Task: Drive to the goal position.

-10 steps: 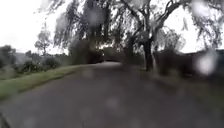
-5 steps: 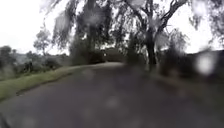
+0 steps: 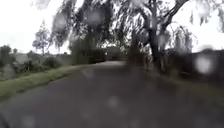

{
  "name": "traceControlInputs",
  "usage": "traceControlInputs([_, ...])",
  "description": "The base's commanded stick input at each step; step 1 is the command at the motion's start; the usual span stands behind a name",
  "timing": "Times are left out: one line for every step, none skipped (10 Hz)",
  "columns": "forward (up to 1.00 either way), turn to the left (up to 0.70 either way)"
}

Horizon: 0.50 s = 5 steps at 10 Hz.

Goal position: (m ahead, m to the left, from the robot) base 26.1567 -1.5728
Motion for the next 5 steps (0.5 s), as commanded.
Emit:
traceControlInputs([1.00,0.00])
traceControlInputs([1.00,0.00])
traceControlInputs([1.00,0.00])
traceControlInputs([1.00,0.00])
traceControlInputs([1.00,0.00])
